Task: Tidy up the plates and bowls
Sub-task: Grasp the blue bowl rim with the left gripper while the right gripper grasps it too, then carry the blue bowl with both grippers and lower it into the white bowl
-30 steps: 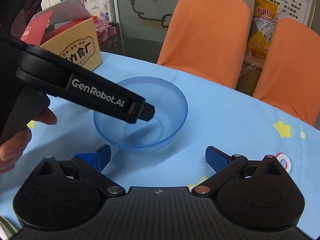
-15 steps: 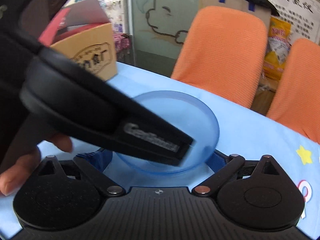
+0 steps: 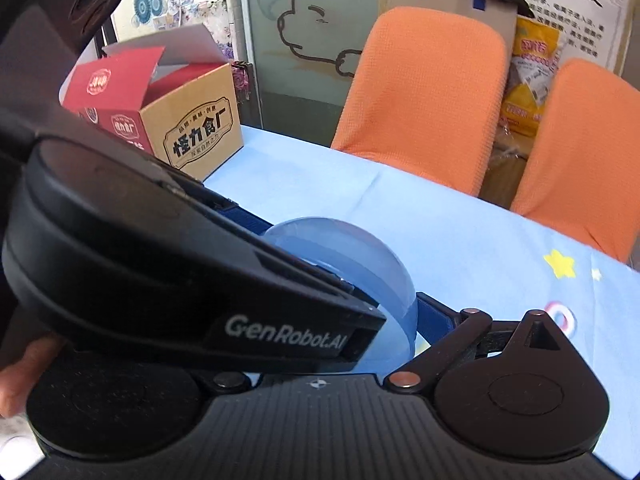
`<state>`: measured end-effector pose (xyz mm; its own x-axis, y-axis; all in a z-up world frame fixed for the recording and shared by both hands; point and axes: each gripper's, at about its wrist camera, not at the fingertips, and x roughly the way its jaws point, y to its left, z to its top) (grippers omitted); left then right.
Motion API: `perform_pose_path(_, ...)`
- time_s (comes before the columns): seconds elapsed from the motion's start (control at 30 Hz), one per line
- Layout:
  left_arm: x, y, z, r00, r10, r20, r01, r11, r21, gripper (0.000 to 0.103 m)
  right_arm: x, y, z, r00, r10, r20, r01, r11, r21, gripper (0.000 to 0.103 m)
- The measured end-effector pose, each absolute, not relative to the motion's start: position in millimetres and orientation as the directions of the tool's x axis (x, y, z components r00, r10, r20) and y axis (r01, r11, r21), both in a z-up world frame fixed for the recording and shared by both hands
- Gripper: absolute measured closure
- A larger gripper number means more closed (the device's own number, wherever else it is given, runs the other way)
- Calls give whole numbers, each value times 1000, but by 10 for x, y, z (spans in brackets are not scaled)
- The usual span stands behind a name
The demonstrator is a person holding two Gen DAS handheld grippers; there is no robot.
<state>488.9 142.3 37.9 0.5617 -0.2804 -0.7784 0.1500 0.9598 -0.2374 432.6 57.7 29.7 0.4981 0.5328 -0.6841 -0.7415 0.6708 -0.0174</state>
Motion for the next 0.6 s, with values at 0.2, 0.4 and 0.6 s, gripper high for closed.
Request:
perform_pose_path(0.2,4580,1012,562,551,-309,-775,200,951,-237,54,3982,200,493,513,504,-695,-704,710,-5,15)
perform_pose_path(0.4,4365,620,654,511,-356,-782,251,932,-260,54,3775,-180,590,531,472,-704,-667,745,-4,15)
perform_pose_path(0.6,3972,222,706,488,-379,-787,299,919,-257,54,3506,-527,599,539,443,-717,-636,772,-1,15)
